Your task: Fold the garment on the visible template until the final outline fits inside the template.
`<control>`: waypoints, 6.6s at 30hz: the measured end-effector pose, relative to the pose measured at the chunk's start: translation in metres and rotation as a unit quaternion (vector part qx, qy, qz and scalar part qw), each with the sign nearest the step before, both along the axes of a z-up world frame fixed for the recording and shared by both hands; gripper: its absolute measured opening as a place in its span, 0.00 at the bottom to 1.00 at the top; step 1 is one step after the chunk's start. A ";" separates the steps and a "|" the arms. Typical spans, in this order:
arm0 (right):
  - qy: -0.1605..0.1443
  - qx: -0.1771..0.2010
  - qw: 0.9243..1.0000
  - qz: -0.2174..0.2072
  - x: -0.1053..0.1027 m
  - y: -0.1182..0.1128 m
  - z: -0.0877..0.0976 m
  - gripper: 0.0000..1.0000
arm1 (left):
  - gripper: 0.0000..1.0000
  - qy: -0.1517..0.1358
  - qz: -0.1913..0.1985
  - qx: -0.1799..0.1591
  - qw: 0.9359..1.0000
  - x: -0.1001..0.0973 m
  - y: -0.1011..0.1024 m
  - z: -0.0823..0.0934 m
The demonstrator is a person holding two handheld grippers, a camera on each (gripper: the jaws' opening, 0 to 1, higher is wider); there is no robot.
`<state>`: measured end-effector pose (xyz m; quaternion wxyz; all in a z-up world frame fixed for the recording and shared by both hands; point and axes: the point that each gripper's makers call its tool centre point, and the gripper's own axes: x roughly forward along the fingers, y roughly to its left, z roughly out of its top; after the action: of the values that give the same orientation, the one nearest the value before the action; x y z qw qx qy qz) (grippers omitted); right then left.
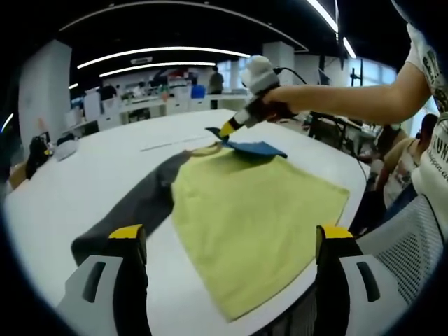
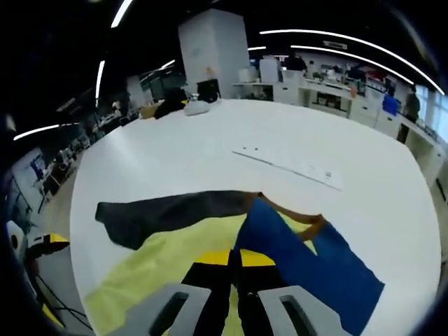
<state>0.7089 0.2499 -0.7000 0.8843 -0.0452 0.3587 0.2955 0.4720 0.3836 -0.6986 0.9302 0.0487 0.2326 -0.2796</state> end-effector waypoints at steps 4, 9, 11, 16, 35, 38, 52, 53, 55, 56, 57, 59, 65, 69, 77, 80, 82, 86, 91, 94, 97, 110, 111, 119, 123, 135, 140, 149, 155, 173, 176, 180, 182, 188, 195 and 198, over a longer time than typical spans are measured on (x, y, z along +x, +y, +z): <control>-0.004 0.002 1.000 0.010 0.004 0.012 0.002 0.00 | 0.97 0.000 0.002 0.000 1.000 0.000 0.001 0.000; -0.007 0.003 1.000 0.027 0.004 0.028 0.004 0.00 | 0.97 0.000 0.005 -0.001 1.000 0.000 0.003 0.000; -0.007 0.004 0.999 0.031 0.002 0.033 0.005 0.00 | 0.97 0.001 0.007 -0.001 1.000 -0.001 0.004 -0.001; -0.007 0.004 0.999 0.044 0.002 0.044 0.006 0.00 | 0.97 0.005 0.013 0.002 1.000 -0.002 0.008 -0.003; -0.005 -0.001 0.996 0.086 -0.009 0.077 0.000 0.00 | 0.98 0.003 0.019 -0.003 1.000 -0.001 0.011 -0.004; -0.005 -0.008 0.995 0.095 -0.011 0.084 -0.006 0.00 | 0.98 0.003 0.021 -0.003 1.000 -0.001 0.013 -0.004; 0.008 -0.044 0.990 0.132 -0.029 0.103 -0.043 0.00 | 0.98 0.003 0.031 -0.010 0.999 -0.004 0.019 -0.004; 0.009 -0.044 0.991 0.130 -0.029 0.104 -0.045 0.00 | 0.98 0.003 0.031 -0.009 0.999 -0.003 0.019 -0.004; 0.011 -0.045 0.991 0.127 -0.032 0.104 -0.048 0.00 | 0.98 0.004 0.029 -0.010 1.000 -0.004 0.019 -0.004; 0.012 -0.044 0.991 0.127 -0.032 0.108 -0.052 0.00 | 0.98 0.004 0.030 -0.010 1.000 -0.004 0.019 -0.004; 0.012 -0.044 0.991 0.125 -0.032 0.110 -0.055 0.00 | 0.98 0.003 0.029 -0.010 1.000 -0.004 0.022 -0.005; 0.016 -0.043 0.991 0.124 -0.034 0.111 -0.059 0.00 | 0.98 0.003 0.031 -0.011 0.999 -0.004 0.025 -0.006; 0.024 -0.022 0.991 0.131 -0.040 0.116 -0.062 0.00 | 0.99 -0.002 0.034 -0.011 0.999 -0.004 0.028 -0.004; 0.037 -0.008 0.992 0.123 -0.042 0.106 -0.056 0.10 | 0.99 -0.002 0.031 -0.007 1.000 -0.004 0.029 -0.004; 0.038 0.010 0.993 0.112 -0.036 0.083 -0.043 0.37 | 0.99 -0.009 0.020 -0.001 1.000 -0.001 0.030 0.000; 0.034 0.010 0.994 0.108 -0.035 0.073 -0.041 0.45 | 0.99 -0.011 0.018 0.002 1.000 0.003 0.023 0.002; 0.037 0.013 0.994 0.103 -0.035 0.064 -0.041 0.49 | 0.99 -0.012 0.017 0.004 1.000 0.003 0.021 0.003; 0.034 0.016 0.996 0.086 -0.034 0.041 -0.040 0.50 | 0.99 -0.013 0.019 0.006 1.000 0.004 0.019 0.006; 0.021 0.009 0.997 0.071 -0.031 0.009 -0.033 0.54 | 0.99 -0.014 0.015 0.009 1.000 0.004 0.015 0.008; 0.017 0.009 0.998 0.060 -0.028 -0.009 -0.030 0.53 | 0.99 -0.012 0.011 0.009 1.000 0.004 0.013 0.009; 0.020 0.007 0.998 0.056 -0.029 -0.026 -0.029 0.53 | 0.99 -0.013 0.006 0.011 1.000 0.004 0.009 0.009; -0.002 -0.014 1.000 0.022 -0.025 -0.108 -0.034 0.41 | 0.99 -0.013 0.010 0.004 1.000 0.002 0.008 0.014; -0.004 -0.018 1.000 0.016 -0.025 -0.116 -0.035 0.42 | 0.99 -0.013 0.010 0.002 1.000 0.003 0.008 0.014; -0.002 -0.030 0.999 -0.013 -0.029 -0.153 -0.042 0.40 | 0.99 -0.013 0.004 0.007 1.000 0.004 0.004 0.018; 0.003 -0.035 0.999 -0.021 -0.036 -0.167 -0.048 0.38 | 0.99 -0.013 0.002 0.007 1.000 0.004 0.002 0.019; 0.015 -0.065 0.998 -0.012 -0.048 -0.187 -0.071 0.26 | 0.99 -0.015 0.003 0.009 1.000 0.002 0.001 0.020; 0.018 -0.067 0.998 -0.006 -0.048 -0.192 -0.078 0.23 | 0.99 -0.014 0.001 0.011 1.000 0.002 -0.001 0.019; 0.021 -0.060 0.998 -0.003 -0.054 -0.190 -0.079 0.19 | 0.99 -0.014 0.002 0.011 1.000 0.001 0.000 0.020; 0.026 -0.060 0.998 -0.006 -0.061 -0.189 -0.086 0.16 | 0.99 -0.014 0.003 0.012 1.000 0.000 0.001 0.020; 0.029 -0.039 0.999 -0.007 -0.056 -0.164 -0.089 0.03 | 0.99 -0.015 0.007 0.012 1.000 -0.001 0.013 0.015; 0.024 -0.063 0.998 0.003 -0.058 -0.165 -0.089 0.00 | 0.99 -0.014 0.009 0.014 1.000 -0.001 0.012 0.015; 0.001 -0.116 0.993 0.020 -0.058 -0.174 -0.089 0.00 | 0.99 -0.015 0.009 0.014 1.000 0.000 0.011 0.016; -0.002 -0.125 0.992 0.022 -0.058 -0.175 -0.089 0.00 | 0.99 -0.017 0.008 0.014 1.000 0.000 0.012 0.016; -0.005 -0.141 0.990 0.029 -0.060 -0.179 -0.089 0.00 | 0.99 -0.020 0.012 0.010 1.000 0.000 0.014 0.016; 0.001 -0.149 0.989 0.011 -0.059 -0.188 -0.089 0.00 | 0.99 -0.018 0.015 0.012 1.000 -0.001 0.019 0.013; 0.002 -0.167 0.986 0.004 -0.059 -0.195 -0.089 0.00 | 0.99 -0.018 0.015 0.011 1.000 -0.001 0.017 0.014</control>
<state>0.6500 0.0552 -0.7887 0.8624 -0.1925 0.4048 0.2351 0.4714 0.4010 -0.6846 0.9379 0.0604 0.2194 -0.2620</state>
